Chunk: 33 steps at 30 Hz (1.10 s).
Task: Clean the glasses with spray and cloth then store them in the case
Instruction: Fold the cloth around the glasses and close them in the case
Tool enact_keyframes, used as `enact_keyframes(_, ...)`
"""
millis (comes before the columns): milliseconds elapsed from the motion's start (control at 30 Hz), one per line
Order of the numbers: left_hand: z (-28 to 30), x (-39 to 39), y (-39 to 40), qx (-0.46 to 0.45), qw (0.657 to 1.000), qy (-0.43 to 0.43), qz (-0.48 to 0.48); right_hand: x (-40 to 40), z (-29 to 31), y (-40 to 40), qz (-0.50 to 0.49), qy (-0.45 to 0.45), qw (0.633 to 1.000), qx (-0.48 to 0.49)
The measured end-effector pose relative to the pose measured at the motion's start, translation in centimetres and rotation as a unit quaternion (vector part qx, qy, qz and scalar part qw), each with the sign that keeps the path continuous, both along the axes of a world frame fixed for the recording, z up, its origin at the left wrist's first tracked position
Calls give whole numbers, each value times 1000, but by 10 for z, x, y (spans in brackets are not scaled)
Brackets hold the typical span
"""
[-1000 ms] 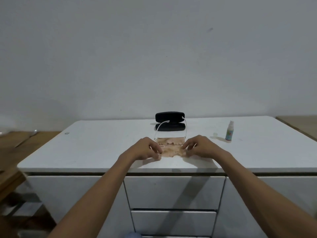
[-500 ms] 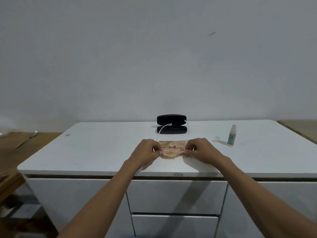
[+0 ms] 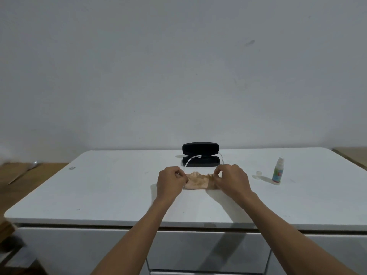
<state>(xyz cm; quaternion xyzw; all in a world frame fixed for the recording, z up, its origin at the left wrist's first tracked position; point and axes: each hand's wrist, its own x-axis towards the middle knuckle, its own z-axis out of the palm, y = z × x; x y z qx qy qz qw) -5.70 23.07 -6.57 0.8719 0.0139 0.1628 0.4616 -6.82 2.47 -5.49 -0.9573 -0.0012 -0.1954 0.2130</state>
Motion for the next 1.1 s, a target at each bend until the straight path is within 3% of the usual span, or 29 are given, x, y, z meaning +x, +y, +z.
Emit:
enact_keyframes(167,-5,4,-7,60,997,11,57,7,-10,6,-30,6,998,-46)
enact_keyframes(333,-8,9,-8,65,994,7,85,1,-10,2,-13,-22,1000,-3)
enact_keyframes(600,-6,6,-5,84,995,-16,44,-5,-2,-3,53,44,997,-26)
enact_keyframes(733,-8,8,-6,101,994,-12,45,-6,-7,-6,42,-1,999,-5)
enact_keyframes(933,-9,4,-3,78,995,-44,34,-12,-12,-16,12,-151,984,97)
enact_keyframes(1100,-11,5,3,65,995,-68,4,-12,-10,-19,-6,-124,981,148)
